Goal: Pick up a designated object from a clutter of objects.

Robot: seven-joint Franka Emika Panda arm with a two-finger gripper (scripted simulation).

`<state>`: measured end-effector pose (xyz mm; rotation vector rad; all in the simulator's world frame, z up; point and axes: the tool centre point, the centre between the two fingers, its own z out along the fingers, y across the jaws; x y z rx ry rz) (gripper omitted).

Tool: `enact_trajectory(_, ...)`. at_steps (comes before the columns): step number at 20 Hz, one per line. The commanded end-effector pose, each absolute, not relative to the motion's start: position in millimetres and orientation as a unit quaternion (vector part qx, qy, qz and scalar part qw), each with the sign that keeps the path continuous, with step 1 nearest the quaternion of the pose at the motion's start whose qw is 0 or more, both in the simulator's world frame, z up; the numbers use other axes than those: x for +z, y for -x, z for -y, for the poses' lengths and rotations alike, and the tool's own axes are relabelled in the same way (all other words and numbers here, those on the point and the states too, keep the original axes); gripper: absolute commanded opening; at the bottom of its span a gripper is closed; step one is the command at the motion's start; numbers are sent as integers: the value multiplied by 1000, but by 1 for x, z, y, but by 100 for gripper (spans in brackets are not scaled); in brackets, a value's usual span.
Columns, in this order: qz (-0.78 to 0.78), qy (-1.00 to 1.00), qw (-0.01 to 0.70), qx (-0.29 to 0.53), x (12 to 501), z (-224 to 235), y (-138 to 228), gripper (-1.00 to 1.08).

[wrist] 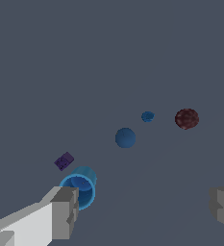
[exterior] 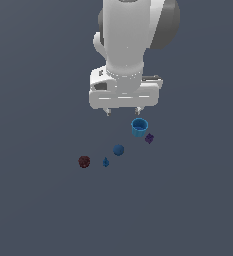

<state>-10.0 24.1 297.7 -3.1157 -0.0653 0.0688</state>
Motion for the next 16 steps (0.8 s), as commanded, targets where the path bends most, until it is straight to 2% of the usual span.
enact_trajectory(1,21,999,12,22,298,-24,10,100)
enact_trajectory(10,53,999,2,0,319,-43,5,100)
enact_trajectory(16,54,999,3,1,314,-39,2,100)
